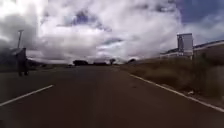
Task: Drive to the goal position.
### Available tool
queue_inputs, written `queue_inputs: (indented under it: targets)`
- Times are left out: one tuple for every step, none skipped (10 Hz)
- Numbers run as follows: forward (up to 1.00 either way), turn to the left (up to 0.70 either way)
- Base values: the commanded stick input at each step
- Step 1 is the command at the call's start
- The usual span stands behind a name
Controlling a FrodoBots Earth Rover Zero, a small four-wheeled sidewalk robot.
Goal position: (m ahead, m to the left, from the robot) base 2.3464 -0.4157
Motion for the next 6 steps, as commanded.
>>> queue_inputs:
  targets:
    - [0.70,0.06]
    - [0.70,0.06]
    - [0.70,0.06]
    - [0.70,0.06]
    - [0.70,0.06]
    - [0.70,0.06]
